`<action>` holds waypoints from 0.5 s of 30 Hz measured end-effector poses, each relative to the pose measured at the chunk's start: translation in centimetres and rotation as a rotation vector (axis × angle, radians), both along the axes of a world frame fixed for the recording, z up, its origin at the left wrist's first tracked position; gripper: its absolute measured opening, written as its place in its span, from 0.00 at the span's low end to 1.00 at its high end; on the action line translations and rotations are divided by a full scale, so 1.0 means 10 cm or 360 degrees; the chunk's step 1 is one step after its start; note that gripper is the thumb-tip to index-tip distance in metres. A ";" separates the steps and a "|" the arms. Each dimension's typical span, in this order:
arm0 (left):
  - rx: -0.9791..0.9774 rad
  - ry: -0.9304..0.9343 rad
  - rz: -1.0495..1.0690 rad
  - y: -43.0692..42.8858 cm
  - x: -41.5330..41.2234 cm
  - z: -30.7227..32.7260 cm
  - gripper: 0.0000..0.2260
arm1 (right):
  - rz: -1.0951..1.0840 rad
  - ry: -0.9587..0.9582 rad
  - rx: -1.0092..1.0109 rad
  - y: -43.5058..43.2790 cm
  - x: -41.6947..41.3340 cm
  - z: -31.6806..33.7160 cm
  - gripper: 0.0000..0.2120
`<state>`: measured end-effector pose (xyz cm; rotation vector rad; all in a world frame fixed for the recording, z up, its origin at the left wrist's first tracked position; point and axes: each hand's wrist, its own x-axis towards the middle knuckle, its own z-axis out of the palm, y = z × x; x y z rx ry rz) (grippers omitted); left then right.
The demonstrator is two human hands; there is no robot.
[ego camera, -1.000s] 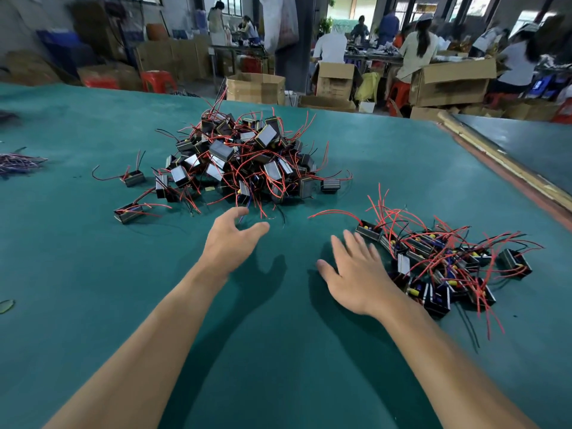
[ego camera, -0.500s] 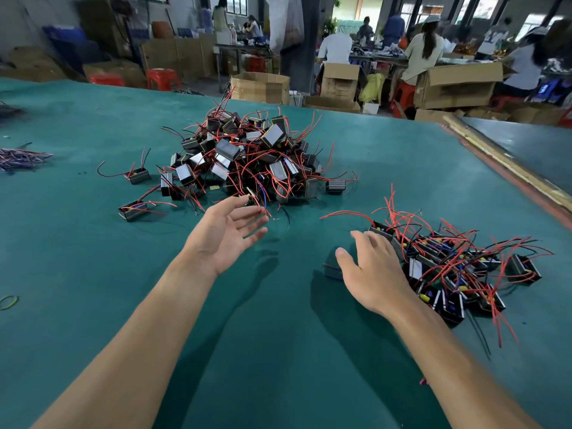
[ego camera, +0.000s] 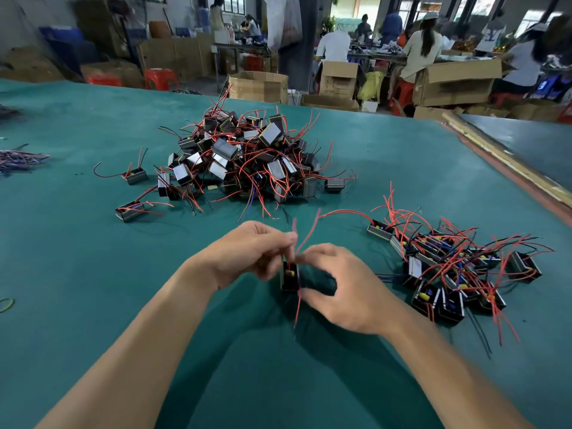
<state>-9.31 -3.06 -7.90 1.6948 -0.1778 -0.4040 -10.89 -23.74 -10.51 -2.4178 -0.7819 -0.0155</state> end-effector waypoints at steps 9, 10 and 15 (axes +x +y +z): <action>0.1298 -0.0605 0.0817 0.11 0.20 -0.34 0.24 | 0.0002 -0.0038 -0.0084 0.00 -0.04 0.06 0.09; 0.1359 -0.0553 0.0757 0.11 0.20 -0.35 0.27 | -0.0005 -0.0030 -0.0090 0.00 -0.05 0.06 0.09; 0.1390 -0.0537 0.0659 0.15 0.25 -0.36 0.25 | -0.0024 0.0007 -0.0080 0.01 -0.08 0.07 0.09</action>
